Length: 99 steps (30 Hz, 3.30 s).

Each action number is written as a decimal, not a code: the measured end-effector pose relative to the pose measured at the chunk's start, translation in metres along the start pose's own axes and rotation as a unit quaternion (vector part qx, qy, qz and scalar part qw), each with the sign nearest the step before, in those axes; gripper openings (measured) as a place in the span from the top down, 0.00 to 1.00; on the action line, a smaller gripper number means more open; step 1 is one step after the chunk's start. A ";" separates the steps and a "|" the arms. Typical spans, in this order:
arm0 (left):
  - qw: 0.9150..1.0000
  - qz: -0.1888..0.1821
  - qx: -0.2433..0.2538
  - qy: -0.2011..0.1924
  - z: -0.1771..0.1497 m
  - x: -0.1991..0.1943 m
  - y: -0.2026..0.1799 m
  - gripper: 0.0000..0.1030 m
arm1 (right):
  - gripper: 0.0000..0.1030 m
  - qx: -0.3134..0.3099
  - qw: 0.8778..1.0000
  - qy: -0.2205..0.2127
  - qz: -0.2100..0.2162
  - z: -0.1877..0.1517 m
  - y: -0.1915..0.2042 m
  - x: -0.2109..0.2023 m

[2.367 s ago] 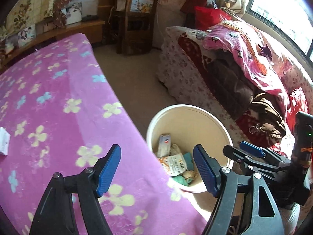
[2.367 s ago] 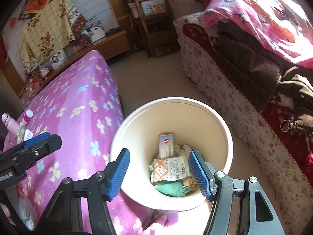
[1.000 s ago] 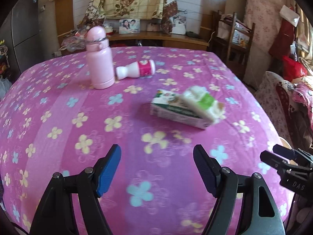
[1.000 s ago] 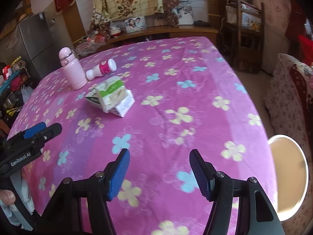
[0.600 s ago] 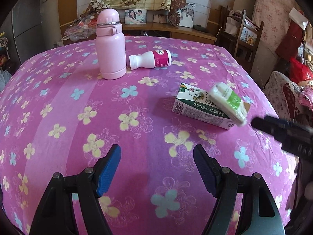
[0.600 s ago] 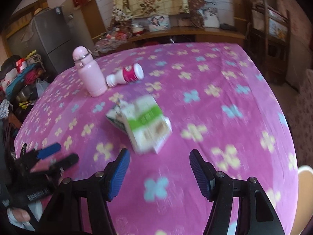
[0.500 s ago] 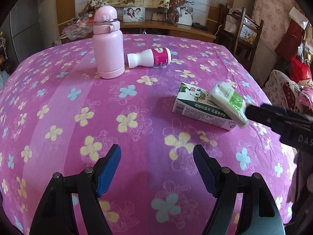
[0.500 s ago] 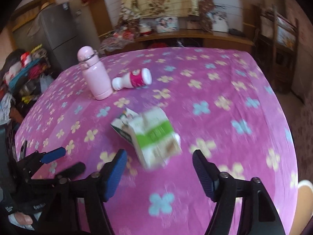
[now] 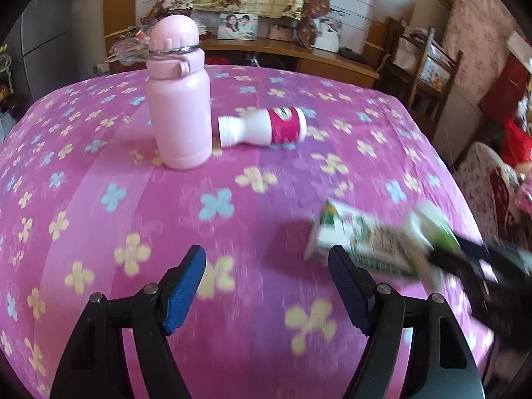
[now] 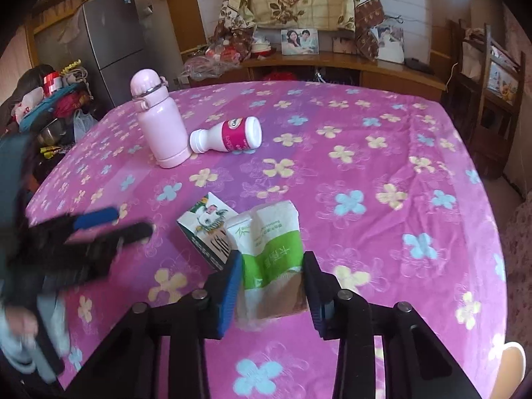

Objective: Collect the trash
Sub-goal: 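Grasp the white-green tissue pack with the right tool, then grasp the white milk carton with the left tool while the right tool holds the tissue pack, then carry carton and tissue pack over the cream bin and open both tools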

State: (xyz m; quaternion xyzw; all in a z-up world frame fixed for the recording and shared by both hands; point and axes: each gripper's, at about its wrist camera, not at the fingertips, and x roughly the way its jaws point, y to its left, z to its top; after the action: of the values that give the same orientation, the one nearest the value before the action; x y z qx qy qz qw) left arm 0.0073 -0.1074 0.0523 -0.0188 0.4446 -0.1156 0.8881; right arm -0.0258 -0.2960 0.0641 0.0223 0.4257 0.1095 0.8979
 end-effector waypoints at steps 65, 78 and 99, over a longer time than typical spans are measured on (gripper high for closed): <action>0.994 -0.031 0.103 0.033 -0.051 -0.011 -0.119 0.45 | 0.60 0.079 0.996 0.008 -0.047 -0.094 -0.052 -0.069; 0.985 -0.084 0.147 0.023 -0.084 -0.057 -0.188 0.45 | 0.60 0.120 0.990 -0.016 -0.078 -0.131 -0.091 -0.135; 0.950 -0.187 0.237 0.074 -0.143 -0.055 -0.364 0.45 | 0.60 0.239 0.954 -0.001 -0.181 -0.228 -0.238 -0.211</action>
State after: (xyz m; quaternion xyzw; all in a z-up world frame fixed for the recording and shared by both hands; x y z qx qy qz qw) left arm -0.2069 -0.4394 0.0584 0.1178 0.4576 -0.3829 0.7938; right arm -0.2882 -0.5859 0.0478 0.1590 0.4354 -0.1596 0.8716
